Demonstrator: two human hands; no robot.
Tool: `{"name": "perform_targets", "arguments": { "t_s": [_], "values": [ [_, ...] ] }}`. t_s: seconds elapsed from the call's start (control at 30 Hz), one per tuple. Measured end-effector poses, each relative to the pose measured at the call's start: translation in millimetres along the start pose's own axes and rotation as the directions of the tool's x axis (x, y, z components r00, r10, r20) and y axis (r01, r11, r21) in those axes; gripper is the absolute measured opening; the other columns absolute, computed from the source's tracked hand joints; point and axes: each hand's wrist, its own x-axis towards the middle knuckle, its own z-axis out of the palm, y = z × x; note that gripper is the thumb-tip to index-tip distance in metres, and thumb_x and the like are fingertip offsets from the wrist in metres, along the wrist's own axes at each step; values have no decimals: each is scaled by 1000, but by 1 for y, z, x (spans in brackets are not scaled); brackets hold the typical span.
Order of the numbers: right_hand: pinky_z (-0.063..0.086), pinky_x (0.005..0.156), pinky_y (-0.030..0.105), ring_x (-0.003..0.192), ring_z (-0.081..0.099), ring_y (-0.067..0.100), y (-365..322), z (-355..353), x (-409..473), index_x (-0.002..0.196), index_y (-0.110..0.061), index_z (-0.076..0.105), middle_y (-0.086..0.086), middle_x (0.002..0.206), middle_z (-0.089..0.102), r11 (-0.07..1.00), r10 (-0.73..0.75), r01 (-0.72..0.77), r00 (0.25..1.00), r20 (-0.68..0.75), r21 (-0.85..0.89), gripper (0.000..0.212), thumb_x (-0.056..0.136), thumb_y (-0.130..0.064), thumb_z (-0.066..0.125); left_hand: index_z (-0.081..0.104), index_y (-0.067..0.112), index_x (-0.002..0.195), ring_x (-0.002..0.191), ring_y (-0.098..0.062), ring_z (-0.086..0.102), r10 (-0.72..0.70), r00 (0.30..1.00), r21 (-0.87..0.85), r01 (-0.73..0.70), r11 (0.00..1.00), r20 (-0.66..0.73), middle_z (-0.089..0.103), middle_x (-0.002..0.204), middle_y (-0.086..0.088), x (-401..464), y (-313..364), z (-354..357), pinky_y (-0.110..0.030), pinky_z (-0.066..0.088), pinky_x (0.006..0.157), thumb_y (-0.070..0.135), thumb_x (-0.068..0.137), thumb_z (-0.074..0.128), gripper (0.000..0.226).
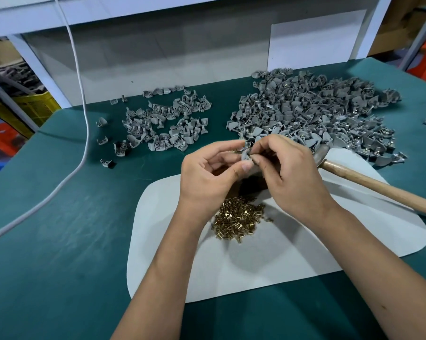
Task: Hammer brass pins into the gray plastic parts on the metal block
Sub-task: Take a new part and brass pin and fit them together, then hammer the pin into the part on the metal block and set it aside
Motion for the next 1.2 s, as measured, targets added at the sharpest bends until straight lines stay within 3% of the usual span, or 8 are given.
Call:
{"name": "perform_targets", "arguments": {
  "t_s": [0.13,0.2,0.37,0.57,0.67,0.8,1.1,1.2],
  "values": [
    [43,69,9,79,57,-3,12,-34,5,92,-22,65,-15,85,62,993,102,-99,993,52,-65,11,93,-33,66,79,17,97,74,-20,75,24,999,114,-20,993,-37,77,82,-3,1,-5,-1,-31,61,71,14,95,71,8],
    [39,59,16,73,54,-4,33,-61,8,87,-26,61,-15,80,60,939,237,-199,966,107,-281,16,92,-39,69,78,21,93,80,-13,72,62,997,310,-42,950,-55,75,82,6,1,-9,-2,-31,59,75,19,96,70,9],
    [41,57,29,66,58,14,69,-99,3,81,-22,61,-3,75,66,753,586,-371,753,299,-543,33,90,-54,66,79,23,92,101,-11,62,174,983,530,-122,839,-49,72,93,16,3,-10,-4,-36,51,91,27,92,70,10],
    [40,57,31,62,54,21,70,-100,2,77,-11,62,5,67,62,752,542,-245,758,363,-611,22,97,-22,66,82,25,96,101,-9,64,93,994,506,-54,861,-53,73,92,18,2,-9,-5,-33,54,90,16,90,77,12],
    [49,62,39,65,58,22,55,-98,11,75,-19,58,3,71,65,823,430,-230,850,305,-519,30,105,-23,53,83,22,97,101,-9,63,121,992,529,-90,844,-24,75,92,13,3,-7,-6,-26,50,90,15,89,78,11],
    [36,49,32,52,54,12,19,-80,18,73,-25,53,-7,61,59,933,224,-133,942,249,-336,32,103,-34,49,83,15,99,99,-14,63,153,988,547,-145,825,32,75,90,6,3,-5,-9,-22,48,90,9,88,78,14],
    [45,59,37,68,58,26,-13,-41,13,101,-26,57,-2,77,65,947,49,28,972,230,-321,26,104,-44,38,82,14,94,99,-20,62,193,981,572,-179,800,37,71,86,12,6,-2,-10,-26,48,89,6,84,80,13],
    [51,65,40,72,61,28,-18,-32,13,104,-28,58,-2,77,62,909,151,-1,933,328,-416,26,103,-46,40,83,16,92,96,-18,61,178,983,584,-165,795,35,66,82,19,6,-1,-11,-21,45,86,6,83,81,14]
  ]
}}
